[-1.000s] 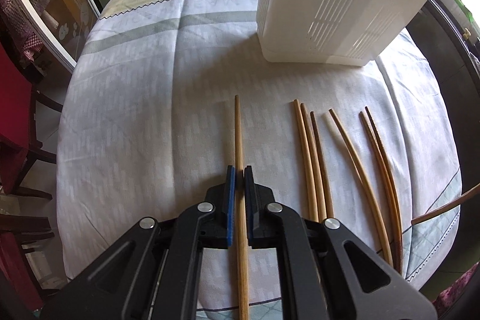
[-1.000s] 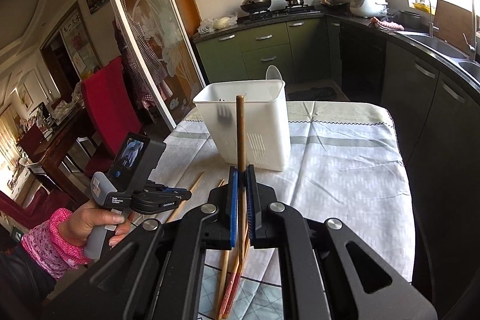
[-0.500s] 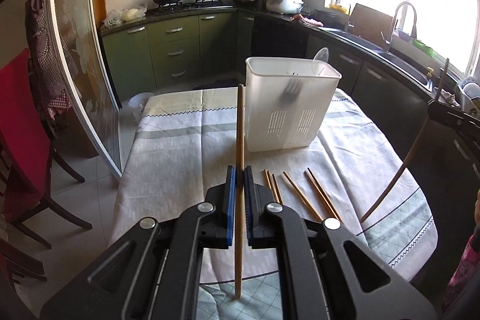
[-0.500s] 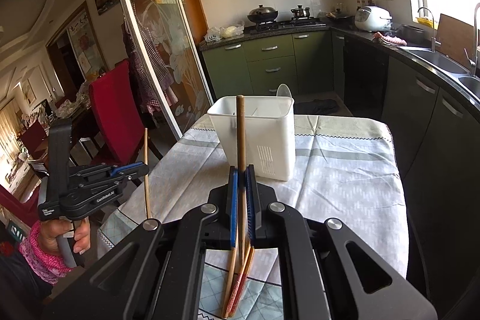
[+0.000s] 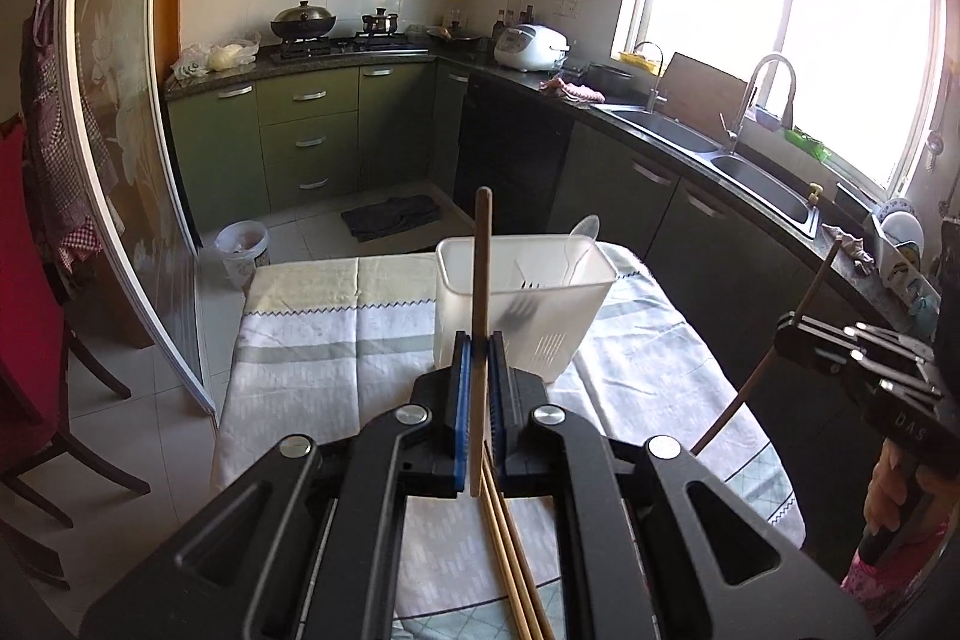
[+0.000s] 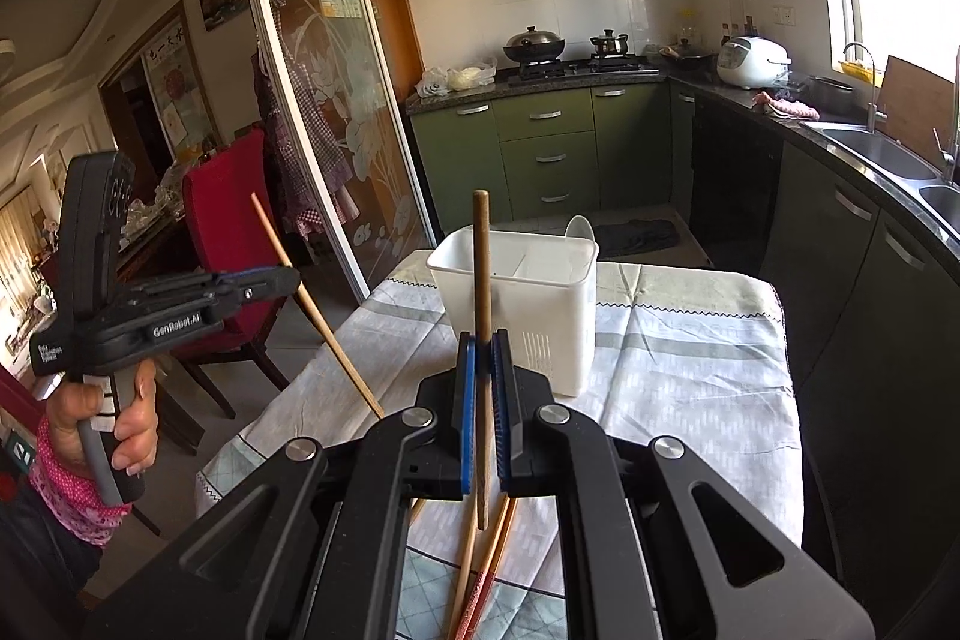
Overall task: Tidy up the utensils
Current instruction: 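Lift and carry both chopsticks over the white holder with both grippers, then drop the chopstick into the holder with the left gripper while the right gripper releases its chopstick there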
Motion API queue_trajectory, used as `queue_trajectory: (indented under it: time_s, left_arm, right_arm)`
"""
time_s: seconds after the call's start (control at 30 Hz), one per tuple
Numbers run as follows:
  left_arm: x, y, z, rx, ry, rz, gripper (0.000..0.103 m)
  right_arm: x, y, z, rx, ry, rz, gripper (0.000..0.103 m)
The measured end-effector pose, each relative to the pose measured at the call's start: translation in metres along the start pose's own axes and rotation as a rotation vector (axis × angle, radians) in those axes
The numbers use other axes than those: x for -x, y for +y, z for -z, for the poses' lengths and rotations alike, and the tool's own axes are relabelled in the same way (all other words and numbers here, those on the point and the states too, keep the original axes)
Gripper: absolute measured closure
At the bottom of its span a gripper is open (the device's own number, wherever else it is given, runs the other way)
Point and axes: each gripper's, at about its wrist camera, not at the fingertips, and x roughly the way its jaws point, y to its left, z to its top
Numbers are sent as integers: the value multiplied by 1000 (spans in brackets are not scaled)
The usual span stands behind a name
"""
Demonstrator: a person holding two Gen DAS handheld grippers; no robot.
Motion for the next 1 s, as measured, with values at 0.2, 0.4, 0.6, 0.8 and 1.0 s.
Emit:
queue_trajectory:
  time_s: [0.2,0.4,0.6,0.8,1.0]
  left_arm:
    - [10,-19,-68,-33,-91,0,97]
    - [-3,-35,-112,-54,-186,-60,97]
    - [-53,-39,-108,-49,-91,-78,97]
    - [-93,-28,-79,-60,47,-95,97]
    - [-92,-9,-61,-32,61,-78,92]
  right_arm:
    - [1,-9,-6,-5,-8,11,97]
    - [0,-21,-9,-18,-3,18,97]
    - [1,-30,-13,-42,-8,17,97]
    - [0,-25,-36,-36,-36,9,97]
    - [-2,-18,-81,-43,-119,14,97]
